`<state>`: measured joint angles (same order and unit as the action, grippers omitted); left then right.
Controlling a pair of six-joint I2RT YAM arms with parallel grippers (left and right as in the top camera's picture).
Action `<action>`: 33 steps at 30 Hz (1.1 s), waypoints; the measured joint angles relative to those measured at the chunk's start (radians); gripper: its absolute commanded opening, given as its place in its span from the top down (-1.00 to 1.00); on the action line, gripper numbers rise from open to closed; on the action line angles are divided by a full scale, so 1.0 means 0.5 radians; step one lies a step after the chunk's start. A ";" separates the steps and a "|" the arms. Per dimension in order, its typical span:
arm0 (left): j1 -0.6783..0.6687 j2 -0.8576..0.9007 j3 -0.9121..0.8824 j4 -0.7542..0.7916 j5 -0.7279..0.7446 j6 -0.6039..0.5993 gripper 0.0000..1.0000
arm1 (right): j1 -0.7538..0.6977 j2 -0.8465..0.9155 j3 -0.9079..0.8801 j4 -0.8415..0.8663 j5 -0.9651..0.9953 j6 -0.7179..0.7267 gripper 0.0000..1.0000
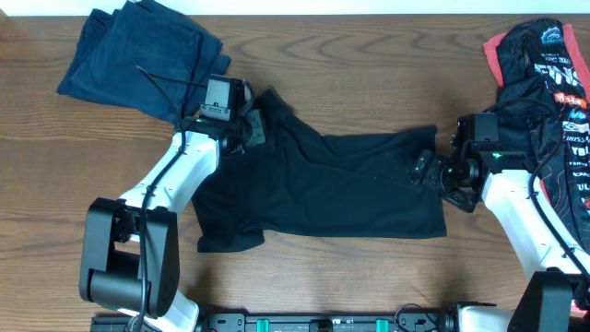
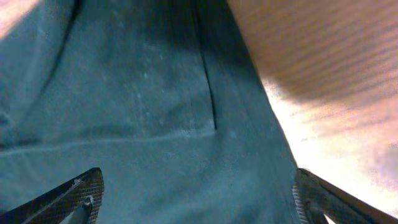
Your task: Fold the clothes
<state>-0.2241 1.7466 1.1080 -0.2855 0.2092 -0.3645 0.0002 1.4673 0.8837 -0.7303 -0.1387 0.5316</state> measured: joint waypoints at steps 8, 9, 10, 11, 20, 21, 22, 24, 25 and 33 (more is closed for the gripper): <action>0.003 0.000 0.000 0.007 -0.539 0.097 0.86 | 0.000 0.000 -0.111 0.187 0.060 0.013 -0.98; 0.008 0.000 0.000 0.006 -0.606 0.106 0.86 | 0.000 0.000 -0.127 0.195 0.065 0.018 -0.99; 0.021 0.000 0.000 0.006 -0.674 0.117 0.86 | 0.000 0.000 -0.140 0.198 0.070 0.019 -0.99; 0.033 0.000 0.000 0.006 -0.712 0.121 0.86 | 0.000 0.000 -0.147 0.198 0.071 0.021 -0.98; 0.317 0.000 0.000 0.007 -0.913 0.169 -0.54 | 0.000 0.000 -0.156 0.200 0.083 0.027 -0.99; 0.342 0.000 0.000 0.006 -0.921 0.172 -0.58 | 0.000 0.000 -0.157 0.201 0.083 0.027 -0.99; 0.363 0.000 0.000 0.005 -0.927 0.169 -0.58 | 0.000 0.000 -0.157 0.205 0.083 0.027 -0.98; 0.389 -0.002 0.000 -0.008 -0.943 0.164 -0.61 | 0.000 0.000 -0.158 0.211 0.084 0.027 -0.99; 0.392 -0.004 0.000 -0.018 -0.944 0.163 -0.62 | 0.000 0.000 -0.158 0.215 0.085 0.027 -0.98; 0.381 -0.288 0.000 -0.210 -0.914 0.163 -0.62 | 0.000 0.000 -0.159 0.234 0.091 0.027 -0.99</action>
<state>-0.0338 1.6028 1.1080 -0.3904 -0.2478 -0.2829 0.0002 1.4673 0.8043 -0.6132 -0.0933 0.5449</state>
